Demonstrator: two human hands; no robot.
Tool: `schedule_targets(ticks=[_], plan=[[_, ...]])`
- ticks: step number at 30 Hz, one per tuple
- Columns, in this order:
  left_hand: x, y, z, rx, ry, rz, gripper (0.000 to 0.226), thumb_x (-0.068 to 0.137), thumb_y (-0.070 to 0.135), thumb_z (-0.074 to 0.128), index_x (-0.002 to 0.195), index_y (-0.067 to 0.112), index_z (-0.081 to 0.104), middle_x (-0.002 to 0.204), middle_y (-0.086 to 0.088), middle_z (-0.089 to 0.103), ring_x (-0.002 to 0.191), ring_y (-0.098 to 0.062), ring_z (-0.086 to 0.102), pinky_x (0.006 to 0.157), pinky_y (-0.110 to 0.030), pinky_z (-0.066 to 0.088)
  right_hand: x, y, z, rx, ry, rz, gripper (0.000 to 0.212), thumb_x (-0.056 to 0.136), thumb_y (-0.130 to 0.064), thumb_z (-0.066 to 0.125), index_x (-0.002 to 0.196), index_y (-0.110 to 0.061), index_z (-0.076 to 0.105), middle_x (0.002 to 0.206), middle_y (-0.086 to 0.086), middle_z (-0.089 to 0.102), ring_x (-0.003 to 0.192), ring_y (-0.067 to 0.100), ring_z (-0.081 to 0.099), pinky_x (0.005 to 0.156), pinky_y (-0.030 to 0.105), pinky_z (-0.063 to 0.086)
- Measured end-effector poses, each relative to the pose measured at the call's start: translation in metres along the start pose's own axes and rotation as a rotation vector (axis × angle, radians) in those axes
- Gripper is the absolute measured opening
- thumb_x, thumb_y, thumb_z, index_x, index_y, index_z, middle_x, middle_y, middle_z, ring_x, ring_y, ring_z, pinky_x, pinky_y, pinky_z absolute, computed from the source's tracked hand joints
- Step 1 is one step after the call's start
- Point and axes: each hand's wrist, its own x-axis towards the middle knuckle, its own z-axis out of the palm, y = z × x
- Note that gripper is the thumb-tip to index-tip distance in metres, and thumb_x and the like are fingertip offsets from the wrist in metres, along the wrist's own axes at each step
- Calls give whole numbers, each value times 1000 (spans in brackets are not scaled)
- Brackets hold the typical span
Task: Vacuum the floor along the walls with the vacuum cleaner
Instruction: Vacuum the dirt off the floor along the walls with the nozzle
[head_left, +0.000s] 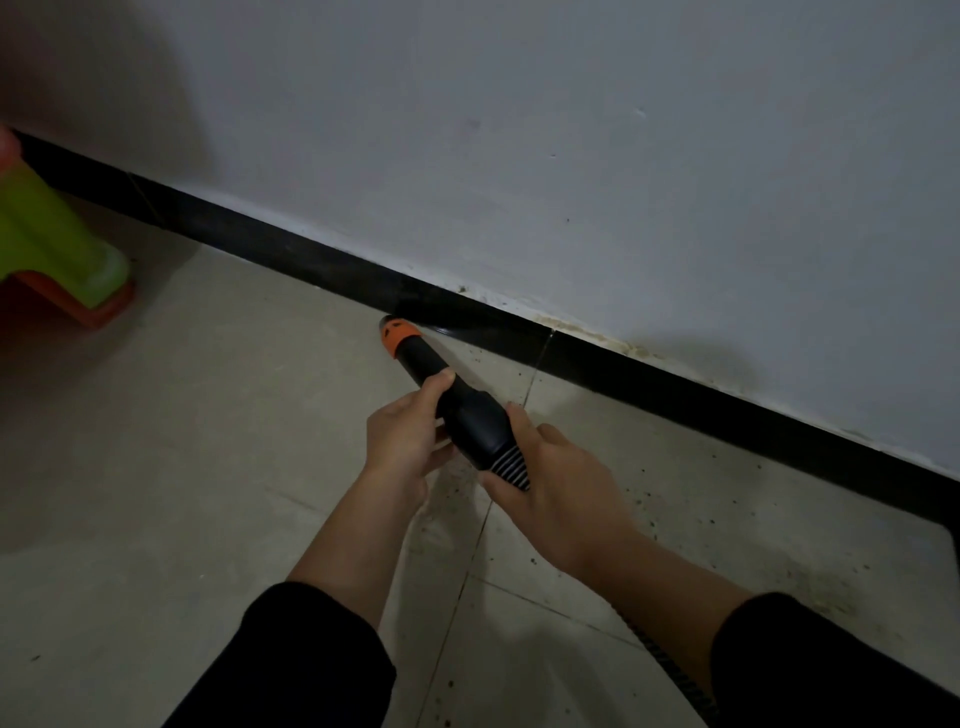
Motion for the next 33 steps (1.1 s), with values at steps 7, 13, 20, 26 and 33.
schedule_targets(ticks=[7,13,20,26,33], plan=[[13,8,-8,23,34,40,15,89,31,68,86,20,59,91,-1,67,84,-16,67,58,-24,55,15,-8,9,50,54,-46,71,95,-49,50,151,-25,13,130,1,51,106,15,55,83,26,49],[13,10,-9,39,8,34,15,90,33,67,90,19,60,93,-1,67,86,-16,66,57,-23,55,15,-8,9,52,81,-54,72,95,-48,50,152,-24,13,132,-1,51,108,14,54,83,26,48],[-4,-7,8,60,-41,-2,17,92,33,65,96,18,59,92,1,66,85,-16,65,64,-25,53,-12,8,1,42,69,-5,72,95,-51,48,152,-26,12,131,-4,51,105,12,55,76,21,42],[-18,-20,21,74,-84,-22,19,92,34,64,101,18,59,94,1,66,87,-16,65,65,-26,53,-32,19,-9,29,44,39,74,97,-52,44,154,-25,6,132,-3,49,108,13,53,82,23,43],[-32,-34,40,75,-113,-64,27,92,34,65,110,15,59,96,0,67,87,-16,66,63,-24,53,-52,35,-15,-30,53,111,75,96,-54,45,153,-25,5,130,-2,51,104,13,56,84,27,50]])
